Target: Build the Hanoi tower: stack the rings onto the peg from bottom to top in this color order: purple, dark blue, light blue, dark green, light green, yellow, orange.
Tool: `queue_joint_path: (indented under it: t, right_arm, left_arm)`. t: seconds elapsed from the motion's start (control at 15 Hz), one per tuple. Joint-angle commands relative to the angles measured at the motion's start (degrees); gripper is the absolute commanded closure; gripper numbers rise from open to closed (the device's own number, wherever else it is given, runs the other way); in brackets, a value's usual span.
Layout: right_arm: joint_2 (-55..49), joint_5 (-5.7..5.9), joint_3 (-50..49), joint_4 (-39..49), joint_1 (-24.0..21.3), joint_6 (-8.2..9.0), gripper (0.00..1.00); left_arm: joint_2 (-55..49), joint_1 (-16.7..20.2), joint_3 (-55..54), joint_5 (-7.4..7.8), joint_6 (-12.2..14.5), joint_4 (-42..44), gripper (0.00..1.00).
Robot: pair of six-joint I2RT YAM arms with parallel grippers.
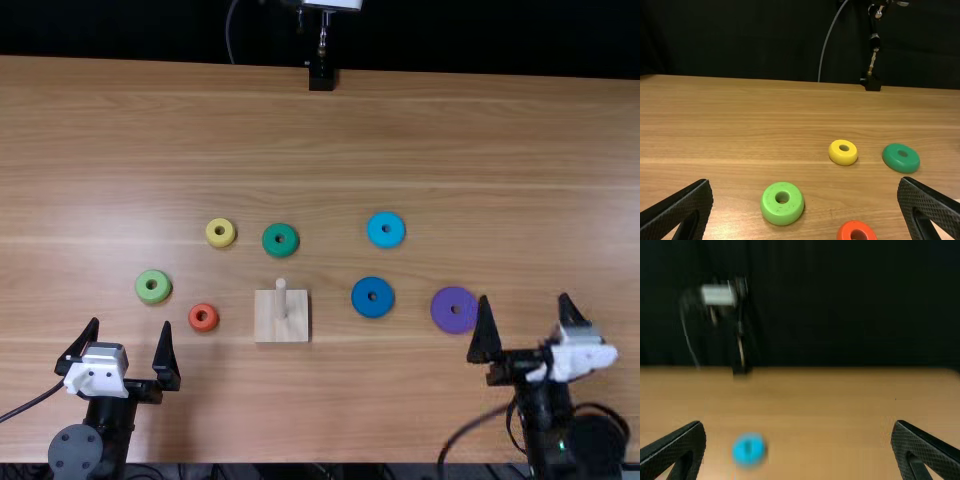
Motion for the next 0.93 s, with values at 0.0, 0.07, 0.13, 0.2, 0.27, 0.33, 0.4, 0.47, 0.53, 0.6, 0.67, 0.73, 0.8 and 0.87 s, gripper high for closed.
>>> queue_joint_path:
  t: [0.0, 0.07, 0.13, 0.2, 0.27, 0.33, 0.4, 0.47, 0.53, 0.6, 0.67, 0.73, 0.8, 0.87]
  right_arm:
    - [4.56, -0.37, 3.66, -2.44, -0.28, 0.37, 0.00]
    - [7.81, -0.48, 4.98, -4.34, -0.46, 0.48, 0.00]
    - [10.89, -0.48, 6.03, -6.45, -0.46, 0.48, 0.00]
    - [14.23, -0.58, 7.88, -11.41, -0.46, 0.48, 0.00]
    - [17.22, -0.69, 9.64, -19.11, -0.37, 0.37, 0.00]
    - [19.94, -0.80, 12.01, -27.12, -0.46, 0.27, 0.00]
    - [22.84, -0.69, 13.59, -30.18, -0.46, 0.58, 0.00]
    - [26.62, -0.69, 15.09, -29.66, -0.28, 0.79, 0.00]
    - [30.75, -0.58, 16.58, -29.66, -0.28, 1.11, 0.00]
    - [34.36, -0.58, 17.99, -29.23, -0.20, 2.17, 0.00]
    - [38.05, -0.37, 19.30, -28.28, -0.11, 3.11, 0.00]
    - [42.09, -0.37, 20.36, -27.23, -0.11, 3.43, 0.00]
    - [45.96, -0.37, 20.89, -26.60, -0.11, 3.54, 0.00]
    - [49.21, -0.37, 21.24, -25.75, -0.11, 3.54, 0.00]
  left_arm:
    - [-0.62, 0.70, -2.11, -0.01, 0.37, -0.22, 0.00]
    - [-0.62, 0.70, -2.11, -0.01, 0.37, -0.22, 0.00]
    - [-0.62, 0.70, -2.11, -0.01, 0.37, -0.22, 0.00]
    - [-0.62, 0.70, -2.11, -0.01, 0.37, -0.22, 0.00]
    - [-0.62, 0.70, -2.11, -0.01, 0.37, -0.22, 0.00]
    - [-0.62, 0.70, -2.11, -0.01, 0.37, -0.22, 0.00]
    - [-0.62, 0.70, -2.11, -0.01, 0.37, -0.22, 0.00]
    - [-0.62, 0.70, -2.11, -0.01, 0.37, -0.22, 0.00]
    - [-0.62, 0.70, -2.11, -0.01, 0.37, -0.22, 0.00]
    - [-0.62, 0.61, -2.11, -0.01, 0.37, -0.22, 0.00]
    - [-0.62, 0.70, -2.11, -0.01, 0.37, -0.22, 0.00]
    - [-0.62, 0.70, -2.11, -0.01, 0.37, -0.22, 0.00]
    - [-0.62, 0.70, -2.11, -0.01, 0.37, -0.22, 0.00]
    - [-0.62, 0.70, -2.11, -0.01, 0.37, -0.22, 0.00]
